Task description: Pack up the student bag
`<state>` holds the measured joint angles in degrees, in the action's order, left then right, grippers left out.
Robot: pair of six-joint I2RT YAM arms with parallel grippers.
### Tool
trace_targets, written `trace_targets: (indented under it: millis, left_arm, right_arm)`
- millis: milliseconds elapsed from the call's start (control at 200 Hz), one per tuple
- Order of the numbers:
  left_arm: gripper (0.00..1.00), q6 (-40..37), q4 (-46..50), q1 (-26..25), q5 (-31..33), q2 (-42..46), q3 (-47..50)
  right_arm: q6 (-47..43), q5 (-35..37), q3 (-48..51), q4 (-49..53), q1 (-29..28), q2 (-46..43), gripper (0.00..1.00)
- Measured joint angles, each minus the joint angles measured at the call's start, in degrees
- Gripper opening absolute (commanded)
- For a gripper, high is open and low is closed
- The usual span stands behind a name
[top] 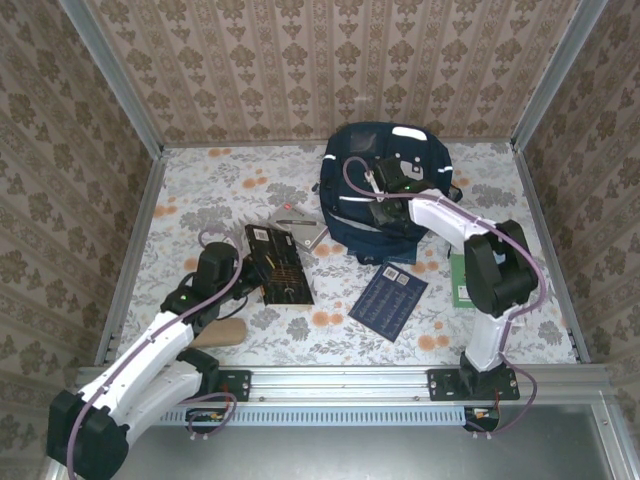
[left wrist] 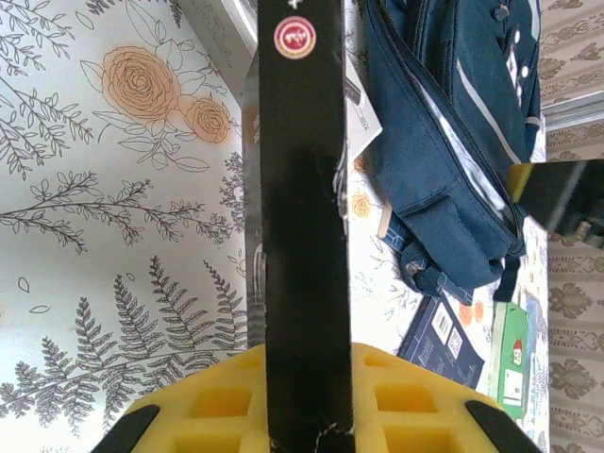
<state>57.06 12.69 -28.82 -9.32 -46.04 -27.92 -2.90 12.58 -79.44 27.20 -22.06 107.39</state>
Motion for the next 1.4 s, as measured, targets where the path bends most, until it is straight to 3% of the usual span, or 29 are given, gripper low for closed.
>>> trace_targets:
  millis: [300,470,735,980,1400]
  left_arm:
    - [0.0,-1.5,0.7,2.1,-1.7,0.0,-0.7]
    - [0.0,-1.9,0.8,4.5,-2.9,-0.1,-0.7]
    - [0.0,-2.2,0.7,5.6,-3.8,-0.4,-0.7]
    - [0.0,-2.8,0.8,6.1,-4.4,-0.4,-0.7]
    - [0.0,-2.9,0.9,6.8,-4.7,-0.2,-0.8]
  right_arm:
    - [3.8,-0.5,-0.2,-0.1,-0.9,2.4,0.57]
    - [9.1,0.0,-2.0,0.3,-7.3,4.4,0.57]
    - [17.3,-7.1,-9.9,2.7,-15.9,9.2,0.58]
    - [12.3,-8.2,-14.3,6.8,-19.0,9.5,0.6]
    - [0.6,2.3,-14.6,8.9,-18.8,13.0,0.58]
